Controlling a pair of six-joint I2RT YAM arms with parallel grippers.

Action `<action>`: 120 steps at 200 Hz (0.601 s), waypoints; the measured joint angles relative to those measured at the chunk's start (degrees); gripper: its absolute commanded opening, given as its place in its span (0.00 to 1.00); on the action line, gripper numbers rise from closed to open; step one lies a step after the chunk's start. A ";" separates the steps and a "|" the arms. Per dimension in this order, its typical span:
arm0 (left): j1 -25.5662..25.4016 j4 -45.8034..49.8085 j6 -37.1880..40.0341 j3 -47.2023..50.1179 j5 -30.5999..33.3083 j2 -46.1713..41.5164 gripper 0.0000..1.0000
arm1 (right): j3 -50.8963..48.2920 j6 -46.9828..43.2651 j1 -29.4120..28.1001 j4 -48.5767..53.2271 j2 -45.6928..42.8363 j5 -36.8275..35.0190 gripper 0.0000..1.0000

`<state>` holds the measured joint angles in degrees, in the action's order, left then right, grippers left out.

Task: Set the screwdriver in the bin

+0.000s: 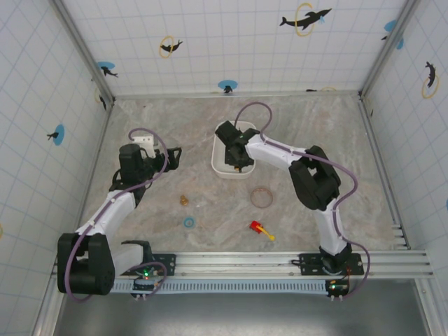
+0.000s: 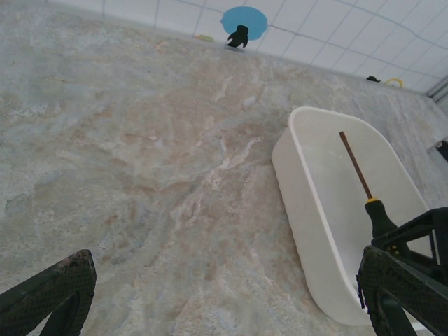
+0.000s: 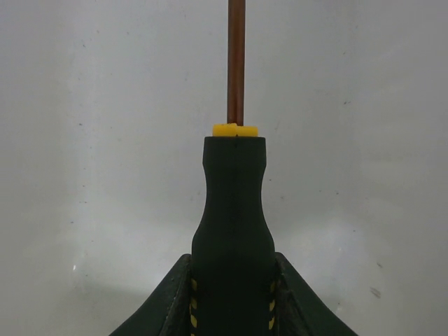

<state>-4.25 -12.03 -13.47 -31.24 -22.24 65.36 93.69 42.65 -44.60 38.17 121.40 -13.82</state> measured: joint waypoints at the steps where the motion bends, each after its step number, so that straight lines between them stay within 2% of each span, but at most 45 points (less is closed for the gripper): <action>1: 0.00 0.00 0.00 0.02 -0.07 0.00 0.98 | 0.02 0.00 0.00 -0.02 0.07 0.04 0.00; 48: 0.00 -0.31 0.00 0.00 -1.38 0.59 0.98 | 1.73 0.00 0.00 -0.37 2.47 1.29 0.00; 72: 0.00 -0.37 0.00 0.02 -1.60 1.14 0.98 | 1.95 0.00 0.00 -0.79 3.17 1.60 0.04; 98: 0.00 -0.39 0.00 0.02 -1.73 1.18 0.98 | 1.97 0.02 0.00 -0.83 4.20 1.92 0.10; 120: 0.00 -0.42 0.00 0.02 -1.79 1.18 0.98 | 2.23 0.02 0.09 -0.87 4.66 1.97 0.23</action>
<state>-4.25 -12.45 -13.47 -31.22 -24.03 66.54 95.92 42.68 -44.51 37.30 126.06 -11.86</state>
